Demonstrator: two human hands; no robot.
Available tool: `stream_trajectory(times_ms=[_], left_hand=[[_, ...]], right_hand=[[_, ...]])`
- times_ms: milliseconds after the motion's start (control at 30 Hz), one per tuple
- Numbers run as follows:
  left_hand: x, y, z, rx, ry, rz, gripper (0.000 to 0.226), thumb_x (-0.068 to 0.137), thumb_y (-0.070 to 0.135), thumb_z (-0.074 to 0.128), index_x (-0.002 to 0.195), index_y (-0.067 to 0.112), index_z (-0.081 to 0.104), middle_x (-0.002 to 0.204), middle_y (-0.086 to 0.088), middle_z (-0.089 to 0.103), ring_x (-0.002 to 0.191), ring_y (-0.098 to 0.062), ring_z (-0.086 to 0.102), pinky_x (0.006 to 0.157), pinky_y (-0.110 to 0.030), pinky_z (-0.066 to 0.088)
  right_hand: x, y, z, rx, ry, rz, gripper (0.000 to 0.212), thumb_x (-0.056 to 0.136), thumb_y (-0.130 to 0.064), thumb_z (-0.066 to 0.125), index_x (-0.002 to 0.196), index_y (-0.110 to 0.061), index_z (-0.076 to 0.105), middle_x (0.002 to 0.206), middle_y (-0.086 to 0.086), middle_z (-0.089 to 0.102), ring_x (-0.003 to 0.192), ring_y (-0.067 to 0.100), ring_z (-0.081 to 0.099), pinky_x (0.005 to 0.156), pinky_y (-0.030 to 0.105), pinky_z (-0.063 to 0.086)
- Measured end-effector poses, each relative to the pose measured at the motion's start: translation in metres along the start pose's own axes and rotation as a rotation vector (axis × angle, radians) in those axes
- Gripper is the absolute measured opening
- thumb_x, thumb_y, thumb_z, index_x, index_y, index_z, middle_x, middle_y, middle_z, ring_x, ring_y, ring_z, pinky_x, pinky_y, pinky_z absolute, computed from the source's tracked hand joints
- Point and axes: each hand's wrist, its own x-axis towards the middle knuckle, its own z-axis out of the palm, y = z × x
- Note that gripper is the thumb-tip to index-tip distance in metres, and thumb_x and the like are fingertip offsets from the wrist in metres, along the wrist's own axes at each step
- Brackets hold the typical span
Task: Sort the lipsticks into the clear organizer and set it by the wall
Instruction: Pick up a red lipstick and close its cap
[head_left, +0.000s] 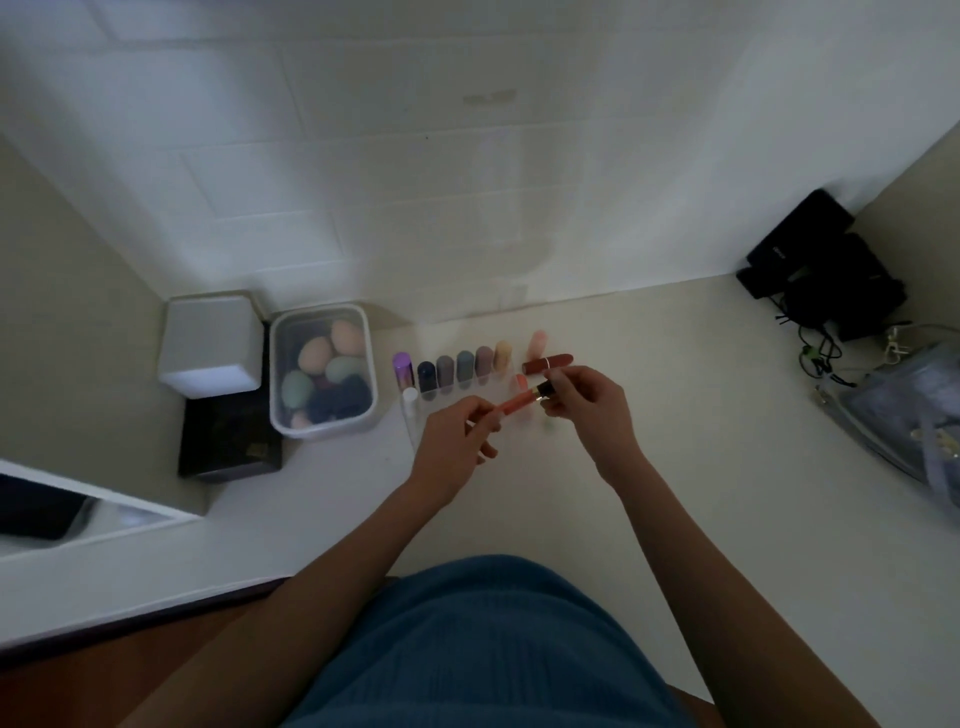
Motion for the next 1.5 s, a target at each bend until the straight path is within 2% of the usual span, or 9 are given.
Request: stream_trajectory(times_ms=[333,567,767,900,1000,1067,1200,1367,1500], left_hand=[[-0.016,-0.015,-0.031,-0.041,0.09,-0.176,0.023,0.096,0.025,0.046,0.097,0.012,0.065,0.082,-0.001,0.067,0.057,-0.01,0.062,0.049,-0.011,0.048],[-0.025,-0.024,-0.043,-0.006,0.077,-0.256,0.027,0.095,0.035,0.048,0.086,0.019,0.067,0.078,0.003,0.068,0.06,-0.01,0.063,0.054,-0.016,0.046],[-0.021,-0.024,-0.043,0.011,0.09,-0.252,0.023,0.094,0.031,0.049,0.086,0.019,0.068,0.077,0.003,0.069,0.055,-0.007,0.061,0.051,-0.014,0.046],[-0.019,-0.025,-0.043,0.03,0.093,-0.24,0.022,0.094,0.03,0.05,0.089,0.018,0.067,0.08,0.001,0.069,0.055,-0.008,0.061,0.051,-0.013,0.046],[-0.018,-0.025,-0.042,0.06,0.098,-0.222,0.02,0.093,0.03,0.05,0.089,0.02,0.067,0.079,0.003,0.069,0.056,-0.008,0.062,0.049,-0.01,0.045],[-0.017,-0.025,-0.04,0.112,0.114,-0.204,0.021,0.093,0.033,0.05,0.087,0.022,0.066,0.077,0.004,0.069,0.055,-0.007,0.062,0.05,-0.011,0.045],[-0.011,-0.023,-0.033,0.259,0.108,-0.133,0.026,0.091,0.041,0.051,0.081,0.022,0.065,0.072,0.007,0.067,0.05,-0.005,0.062,0.052,-0.014,0.048],[-0.003,-0.015,-0.017,0.381,0.004,-0.015,0.029,0.091,0.041,0.052,0.078,0.018,0.063,0.07,0.003,0.068,0.052,-0.009,0.062,0.059,-0.028,0.056],[0.002,-0.015,-0.006,0.35,-0.057,-0.031,0.026,0.091,0.037,0.053,0.078,0.016,0.063,0.073,0.002,0.067,0.056,-0.01,0.063,0.064,-0.032,0.057]], right_hand=[[0.008,-0.022,0.05,-0.095,-0.095,-0.152,0.01,0.088,-0.011,0.063,0.097,-0.011,0.069,0.085,0.005,0.071,0.071,0.01,0.068,0.07,0.019,0.057],[0.006,-0.026,0.08,-0.344,-0.177,-0.362,0.02,0.087,-0.015,0.064,0.086,-0.035,0.064,0.08,-0.027,0.064,0.082,-0.008,0.061,0.077,0.007,0.047],[0.006,-0.019,0.093,-0.628,-0.258,-0.33,0.017,0.083,-0.038,0.056,0.098,-0.032,0.06,0.096,-0.003,0.064,0.101,0.023,0.057,0.087,0.045,0.048],[0.004,-0.013,0.099,-0.727,-0.25,-0.415,0.017,0.084,-0.025,0.067,0.095,-0.015,0.059,0.073,-0.018,0.046,0.067,0.004,0.051,0.073,-0.001,0.035],[0.003,-0.01,0.1,-0.765,-0.245,-0.447,0.016,0.085,-0.021,0.067,0.094,-0.01,0.06,0.075,-0.012,0.048,0.058,-0.012,0.034,0.072,-0.014,0.016],[0.002,-0.01,0.099,-0.746,-0.257,-0.471,0.014,0.086,-0.024,0.066,0.094,-0.015,0.059,0.081,-0.006,0.056,0.062,-0.005,0.044,0.076,-0.009,0.024],[0.003,0.001,0.078,-0.61,-0.206,-0.423,0.007,0.092,-0.028,0.055,0.096,-0.023,0.052,0.088,-0.002,0.063,0.079,0.018,0.062,0.08,0.037,0.051],[0.015,0.016,0.03,-0.574,0.1,-0.31,0.009,0.092,-0.029,0.053,0.09,-0.022,0.057,0.08,-0.008,0.059,0.07,0.011,0.058,0.061,0.026,0.044],[0.037,0.025,0.004,-0.717,0.142,-0.198,0.018,0.091,-0.014,0.054,0.108,-0.017,0.056,0.101,0.003,0.058,0.095,0.027,0.056,0.07,0.03,0.038]])
